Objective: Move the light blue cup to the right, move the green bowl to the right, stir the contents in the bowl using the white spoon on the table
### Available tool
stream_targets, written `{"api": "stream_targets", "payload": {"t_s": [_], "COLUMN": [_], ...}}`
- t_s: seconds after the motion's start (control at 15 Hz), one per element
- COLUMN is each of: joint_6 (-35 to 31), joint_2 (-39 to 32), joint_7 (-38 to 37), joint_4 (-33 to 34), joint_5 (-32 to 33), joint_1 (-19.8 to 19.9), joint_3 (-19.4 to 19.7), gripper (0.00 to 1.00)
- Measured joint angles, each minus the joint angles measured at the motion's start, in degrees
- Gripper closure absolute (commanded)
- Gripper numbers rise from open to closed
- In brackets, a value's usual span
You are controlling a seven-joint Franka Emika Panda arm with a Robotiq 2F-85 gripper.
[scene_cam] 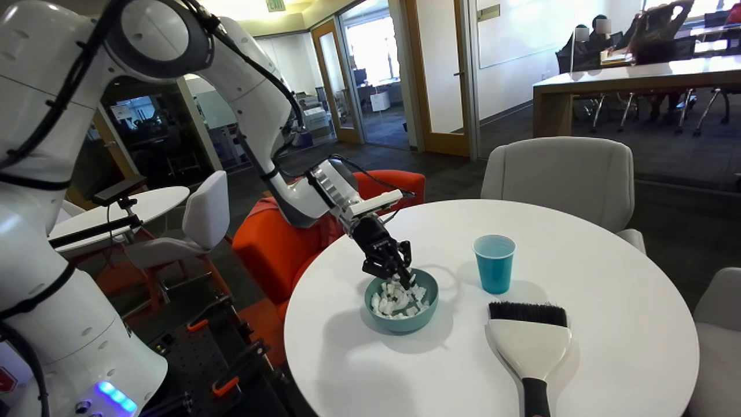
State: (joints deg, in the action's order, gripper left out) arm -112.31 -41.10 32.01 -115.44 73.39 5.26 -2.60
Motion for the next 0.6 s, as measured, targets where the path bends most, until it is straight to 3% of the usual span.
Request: {"api": "stream_targets", "payload": {"t_s": [0.6], "joint_6": [-2.94], "joint_2": [11.54], "joint_7": [-3.06], "joint_4": [-7.75], "joint_5": [1.76], "joint_1": [-1.31], "joint_3": [-0.79], "gripper": [0.97]}}
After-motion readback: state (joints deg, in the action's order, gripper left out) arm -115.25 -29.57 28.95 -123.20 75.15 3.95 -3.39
